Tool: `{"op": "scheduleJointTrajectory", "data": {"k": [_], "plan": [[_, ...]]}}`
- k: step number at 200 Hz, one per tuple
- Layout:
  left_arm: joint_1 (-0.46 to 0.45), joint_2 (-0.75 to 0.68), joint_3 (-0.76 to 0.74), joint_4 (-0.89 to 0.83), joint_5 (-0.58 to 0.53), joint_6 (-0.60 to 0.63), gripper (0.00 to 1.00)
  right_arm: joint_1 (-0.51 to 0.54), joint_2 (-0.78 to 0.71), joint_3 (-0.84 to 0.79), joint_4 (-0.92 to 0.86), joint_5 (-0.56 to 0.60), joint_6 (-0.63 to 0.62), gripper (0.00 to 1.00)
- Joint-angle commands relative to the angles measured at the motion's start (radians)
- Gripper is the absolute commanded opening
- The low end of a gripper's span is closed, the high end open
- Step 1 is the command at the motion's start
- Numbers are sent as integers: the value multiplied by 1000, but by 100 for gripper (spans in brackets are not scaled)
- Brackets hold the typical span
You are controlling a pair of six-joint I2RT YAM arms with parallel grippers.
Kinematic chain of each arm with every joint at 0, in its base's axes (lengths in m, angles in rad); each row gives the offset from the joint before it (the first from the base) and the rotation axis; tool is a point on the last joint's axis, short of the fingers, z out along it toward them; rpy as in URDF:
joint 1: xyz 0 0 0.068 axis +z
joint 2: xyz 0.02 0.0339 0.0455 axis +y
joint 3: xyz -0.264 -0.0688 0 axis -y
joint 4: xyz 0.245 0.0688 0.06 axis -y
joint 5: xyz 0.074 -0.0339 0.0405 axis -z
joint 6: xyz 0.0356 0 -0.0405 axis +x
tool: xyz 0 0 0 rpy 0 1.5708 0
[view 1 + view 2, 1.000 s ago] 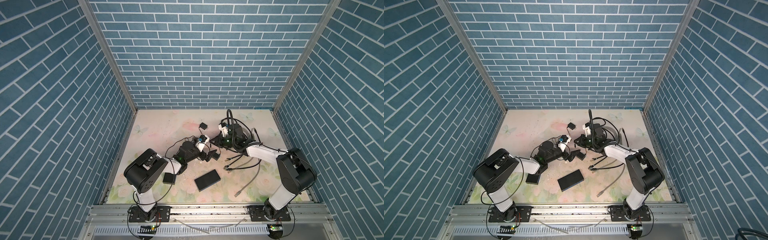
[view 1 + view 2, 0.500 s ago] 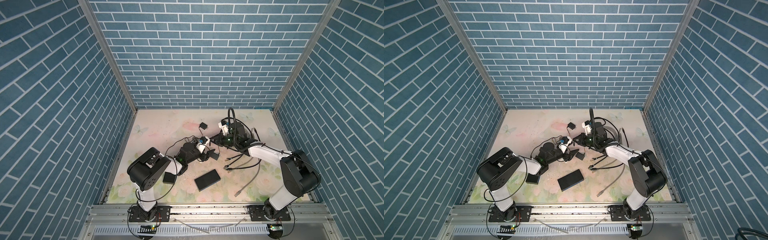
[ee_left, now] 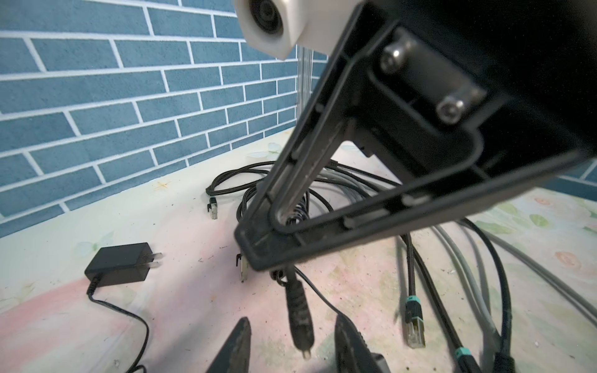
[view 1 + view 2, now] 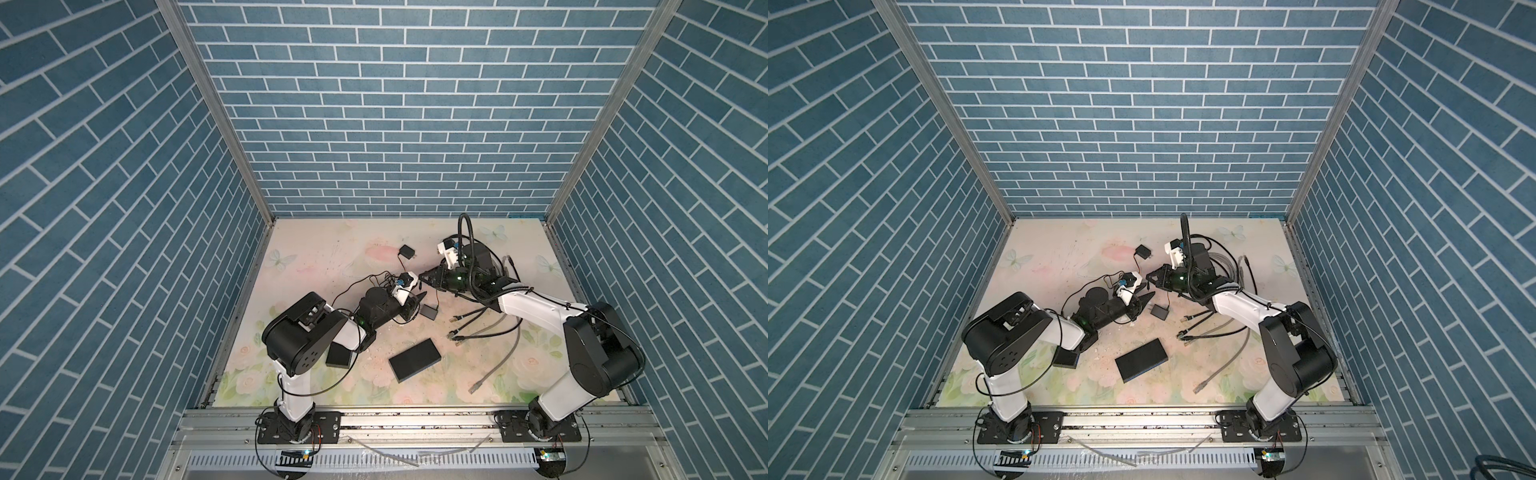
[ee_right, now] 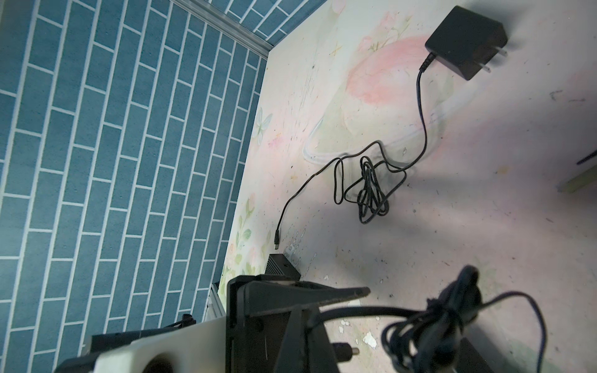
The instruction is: Insert the plug into the switch port
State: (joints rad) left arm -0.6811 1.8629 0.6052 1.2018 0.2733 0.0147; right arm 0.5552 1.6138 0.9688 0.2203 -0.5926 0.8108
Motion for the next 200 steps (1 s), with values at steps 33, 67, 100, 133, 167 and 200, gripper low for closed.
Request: {"op": "scheduleJointTrajectory", "data": {"k": [33,67,100,133,167,200], "plan": [[-6,12,-10,35,17,8,28,-4,-27,11,39,-10,-5,0],[-6,7,-5,24,28,11,16,-5,-25,9,46,-10,-1,0],[-6,9,-1,13,40,13,8,-5,-15,8,52,-10,2,0],[-6,5,-1,14,46,14,4,-5,-11,9,37,-4,-7,0],[-6,-2,12,-30,62,8,5,-5,-19,14,-21,25,-48,4],[-6,-11,45,-129,56,6,5,-2,-43,29,-114,63,-121,20]]}}
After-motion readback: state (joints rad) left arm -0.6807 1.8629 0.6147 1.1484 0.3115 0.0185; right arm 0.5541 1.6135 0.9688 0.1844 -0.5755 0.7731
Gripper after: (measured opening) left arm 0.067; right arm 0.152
